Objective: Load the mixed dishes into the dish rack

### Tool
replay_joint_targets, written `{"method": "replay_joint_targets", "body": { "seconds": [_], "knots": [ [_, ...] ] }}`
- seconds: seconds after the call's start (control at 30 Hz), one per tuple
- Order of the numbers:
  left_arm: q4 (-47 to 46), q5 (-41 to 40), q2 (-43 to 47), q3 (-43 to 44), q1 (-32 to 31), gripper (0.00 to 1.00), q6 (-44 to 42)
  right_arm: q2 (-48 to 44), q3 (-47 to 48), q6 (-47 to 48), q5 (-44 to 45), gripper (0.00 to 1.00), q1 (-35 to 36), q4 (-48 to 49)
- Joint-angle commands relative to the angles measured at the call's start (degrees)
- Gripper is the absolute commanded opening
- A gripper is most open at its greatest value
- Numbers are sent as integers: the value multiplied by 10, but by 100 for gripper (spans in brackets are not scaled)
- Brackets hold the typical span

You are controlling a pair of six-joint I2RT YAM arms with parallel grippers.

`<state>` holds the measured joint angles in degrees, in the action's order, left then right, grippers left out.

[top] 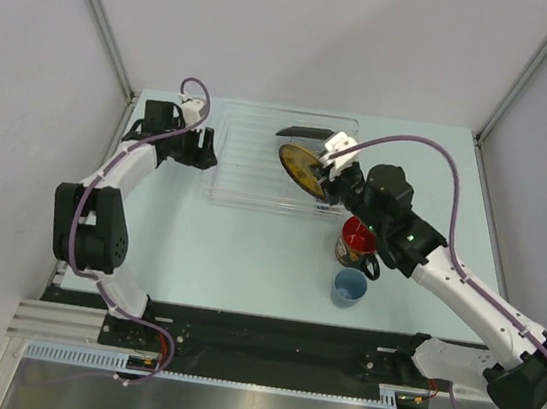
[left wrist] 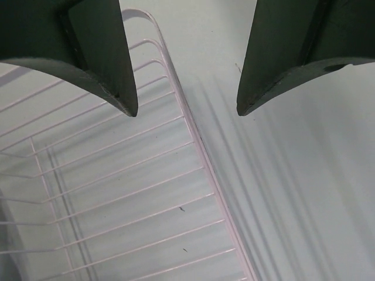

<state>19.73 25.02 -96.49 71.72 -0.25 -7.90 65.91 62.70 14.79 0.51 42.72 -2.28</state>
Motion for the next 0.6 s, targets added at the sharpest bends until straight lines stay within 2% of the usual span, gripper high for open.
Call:
{"method": "replay_joint_targets", "body": {
  "seconds": [0.0, 0.13, 0.17, 0.2, 0.27, 0.4, 0.57],
  "knots": [
    [-33, -37, -22, 47, -10, 73, 25, 30, 18, 254, 92, 0, 21, 74],
    [-35, -51, -35, 36, -27, 69, -6, 76, 18, 356, 119, 0, 28, 97],
    [-33, -64, -39, 33, -42, 59, -20, 83, 19, 386, 121, 0, 29, 103],
    [-28, -99, -48, 32, -52, 55, -30, 91, 19, 399, 121, 0, 29, 110],
    [-25, -113, -51, 18, -72, 49, -57, 113, 25, 421, 118, 0, 25, 114],
    [-31, -96, -41, -9, -78, 48, -61, 137, 44, 426, 65, 0, 7, 81],
    [-27, -89, -29, -30, -81, 46, -75, 181, 71, 452, 41, 0, -11, 29]
  ]
}}
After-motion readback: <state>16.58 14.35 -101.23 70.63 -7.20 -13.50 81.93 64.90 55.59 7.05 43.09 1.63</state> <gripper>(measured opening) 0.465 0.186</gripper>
